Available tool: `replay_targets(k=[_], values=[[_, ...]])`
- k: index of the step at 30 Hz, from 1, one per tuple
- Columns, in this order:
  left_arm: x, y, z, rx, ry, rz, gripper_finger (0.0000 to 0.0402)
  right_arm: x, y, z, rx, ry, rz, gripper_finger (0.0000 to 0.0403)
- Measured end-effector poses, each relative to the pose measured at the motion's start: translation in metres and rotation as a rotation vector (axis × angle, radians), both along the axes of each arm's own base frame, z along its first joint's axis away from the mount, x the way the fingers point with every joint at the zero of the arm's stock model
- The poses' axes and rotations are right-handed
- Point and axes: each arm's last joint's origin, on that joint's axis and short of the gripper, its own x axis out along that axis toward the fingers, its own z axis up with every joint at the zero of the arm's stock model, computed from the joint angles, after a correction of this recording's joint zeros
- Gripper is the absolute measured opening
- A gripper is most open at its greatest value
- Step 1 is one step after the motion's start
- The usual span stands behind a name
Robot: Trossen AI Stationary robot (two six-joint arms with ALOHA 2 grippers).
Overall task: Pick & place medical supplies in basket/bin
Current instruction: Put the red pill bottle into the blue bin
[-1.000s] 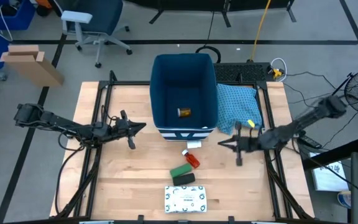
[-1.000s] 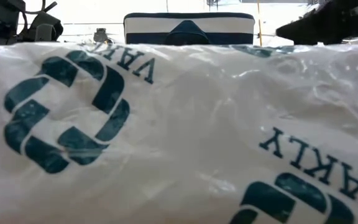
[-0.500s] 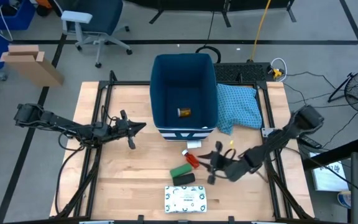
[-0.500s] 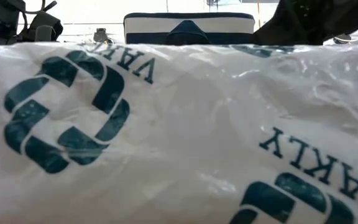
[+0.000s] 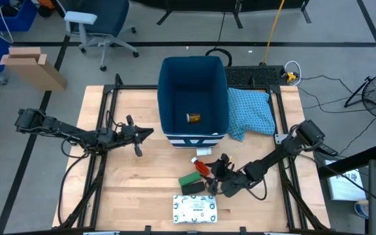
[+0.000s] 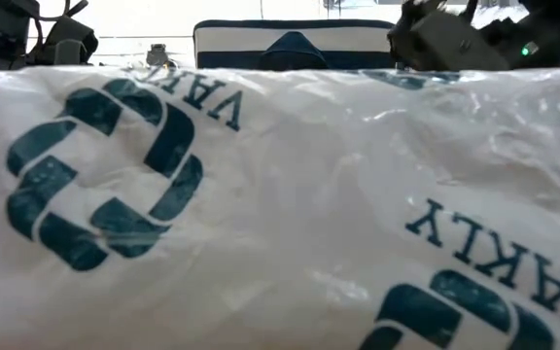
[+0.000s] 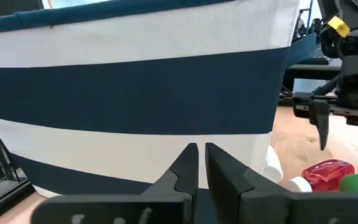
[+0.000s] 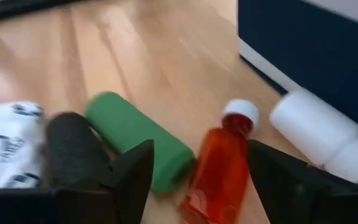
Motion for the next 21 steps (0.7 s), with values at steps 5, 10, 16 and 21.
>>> replay_targets(k=[5, 10, 16, 21], values=[[0.0, 0.0, 0.0, -0.019, -0.006, -0.001, 0.0035, 0.001, -0.002, -0.009, 0.032, 0.04, 0.004, 0.0216], [0.0, 0.0, 0.0, -0.022, -0.007, -0.003, 0.0035, -0.002, -0.004, -0.016, 0.016, 0.1, 0.002, 0.0201], [0.0, 0.0, 0.0, -0.024, -0.008, -0.004, 0.0035, -0.009, -0.008, -0.022, -0.007, 0.18, -0.028, 0.0199], [0.0, 0.0, 0.0, -0.024, -0.007, -0.018, 0.0035, -0.009, -0.007, -0.021, -0.091, 0.208, 0.037, 0.0199]])
